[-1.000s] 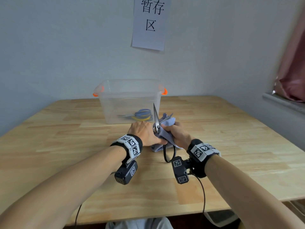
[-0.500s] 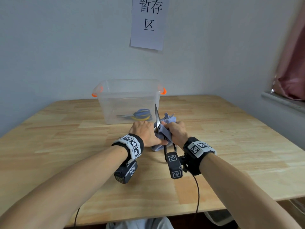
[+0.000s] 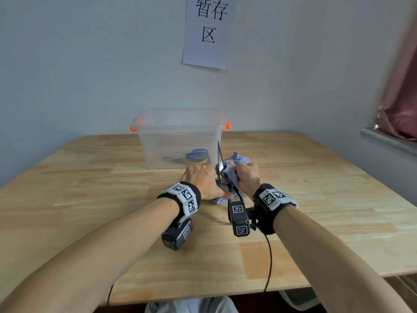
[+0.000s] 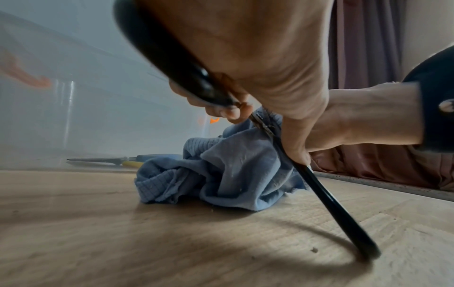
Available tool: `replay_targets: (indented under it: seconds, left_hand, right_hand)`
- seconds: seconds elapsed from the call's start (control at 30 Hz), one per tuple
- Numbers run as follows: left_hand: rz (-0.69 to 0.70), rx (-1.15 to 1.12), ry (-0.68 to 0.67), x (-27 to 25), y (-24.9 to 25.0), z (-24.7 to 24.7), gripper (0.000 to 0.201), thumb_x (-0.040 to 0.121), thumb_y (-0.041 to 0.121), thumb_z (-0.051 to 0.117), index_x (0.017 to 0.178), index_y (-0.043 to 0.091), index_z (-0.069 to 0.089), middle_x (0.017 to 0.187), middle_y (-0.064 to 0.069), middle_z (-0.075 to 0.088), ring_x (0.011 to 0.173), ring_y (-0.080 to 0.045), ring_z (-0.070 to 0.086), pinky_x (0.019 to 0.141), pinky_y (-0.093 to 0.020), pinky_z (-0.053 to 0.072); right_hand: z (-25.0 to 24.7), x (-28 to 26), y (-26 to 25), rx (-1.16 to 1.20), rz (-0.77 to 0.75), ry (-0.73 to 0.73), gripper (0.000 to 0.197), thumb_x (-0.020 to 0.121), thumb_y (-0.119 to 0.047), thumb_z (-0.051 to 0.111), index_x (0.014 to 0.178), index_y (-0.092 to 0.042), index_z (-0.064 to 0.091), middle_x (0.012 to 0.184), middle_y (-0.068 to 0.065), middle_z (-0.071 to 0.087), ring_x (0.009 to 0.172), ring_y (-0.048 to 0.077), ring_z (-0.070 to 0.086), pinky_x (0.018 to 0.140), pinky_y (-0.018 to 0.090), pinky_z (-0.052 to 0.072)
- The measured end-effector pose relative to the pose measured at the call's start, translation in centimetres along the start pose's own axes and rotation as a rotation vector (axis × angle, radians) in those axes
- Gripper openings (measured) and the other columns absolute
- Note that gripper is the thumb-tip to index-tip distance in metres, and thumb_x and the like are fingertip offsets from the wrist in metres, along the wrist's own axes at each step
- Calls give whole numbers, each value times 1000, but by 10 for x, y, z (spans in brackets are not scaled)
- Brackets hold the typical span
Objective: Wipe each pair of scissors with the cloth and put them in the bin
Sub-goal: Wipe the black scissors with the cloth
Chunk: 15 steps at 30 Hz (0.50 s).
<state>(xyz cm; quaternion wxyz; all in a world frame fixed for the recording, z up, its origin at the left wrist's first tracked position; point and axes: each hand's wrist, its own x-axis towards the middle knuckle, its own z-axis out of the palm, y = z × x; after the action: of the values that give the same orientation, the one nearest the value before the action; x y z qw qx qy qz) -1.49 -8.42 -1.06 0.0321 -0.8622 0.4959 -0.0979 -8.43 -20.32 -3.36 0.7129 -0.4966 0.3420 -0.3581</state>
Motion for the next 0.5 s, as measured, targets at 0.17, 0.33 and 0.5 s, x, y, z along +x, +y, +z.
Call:
replay_targets:
  seconds: [0.17, 0.33, 0.5]
  left_hand:
    - [-24, -28, -21, 2, -3, 3, 71, 64, 92, 53, 68, 22, 45, 67, 6, 49, 74, -18, 52, 68, -30, 39]
    - [-15, -48, -10, 2, -6, 8, 69, 64, 92, 55, 68, 23, 46, 66, 6, 50, 74, -17, 54, 67, -30, 37]
    - [-27, -46, 0, 5, -10, 14, 80, 59, 96, 52, 85, 22, 65, 78, 5, 63, 76, -16, 56, 67, -29, 39]
  right_hand:
    - [3, -3, -3, 26, 8, 29, 31, 94, 5, 57, 63, 0, 60, 50, 11, 61, 42, 17, 61, 40, 24, 51]
    - [6, -1, -4, 58, 38, 60, 21, 96, 1, 56, 76, 7, 60, 43, 11, 58, 36, 20, 58, 36, 26, 48]
    - [2, 6, -1, 36, 28, 93, 22, 93, -3, 63, 72, 0, 61, 68, 17, 63, 59, 24, 64, 60, 34, 55]
